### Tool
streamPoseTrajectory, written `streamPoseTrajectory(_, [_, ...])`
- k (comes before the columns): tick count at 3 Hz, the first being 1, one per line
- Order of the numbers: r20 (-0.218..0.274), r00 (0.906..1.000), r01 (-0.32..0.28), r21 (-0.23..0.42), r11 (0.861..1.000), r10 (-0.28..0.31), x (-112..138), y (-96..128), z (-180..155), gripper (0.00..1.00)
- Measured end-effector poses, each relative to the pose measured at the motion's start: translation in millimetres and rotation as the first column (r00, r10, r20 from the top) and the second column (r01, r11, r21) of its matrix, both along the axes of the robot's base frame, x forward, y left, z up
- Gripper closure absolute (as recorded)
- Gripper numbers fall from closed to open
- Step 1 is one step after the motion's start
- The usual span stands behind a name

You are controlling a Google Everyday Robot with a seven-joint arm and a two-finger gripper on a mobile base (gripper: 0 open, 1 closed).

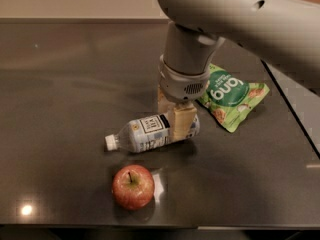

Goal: Move blue plastic bottle near apple

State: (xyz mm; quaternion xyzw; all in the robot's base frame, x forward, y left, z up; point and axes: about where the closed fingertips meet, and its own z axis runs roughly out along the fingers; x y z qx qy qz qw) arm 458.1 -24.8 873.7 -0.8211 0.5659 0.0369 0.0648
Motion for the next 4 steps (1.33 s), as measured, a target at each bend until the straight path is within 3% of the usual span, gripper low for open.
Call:
streamPoseTrajectory(1, [-0.005,1.0000,0.001,-0.011,1.000,-0.001,-6.2,5.5,-2.9,0.84])
streamPoseTrajectory(4, [-0.021,0.9998,-0.008,-0.031,1.000,0.007,-11.3,15.9,-4.8,0.13])
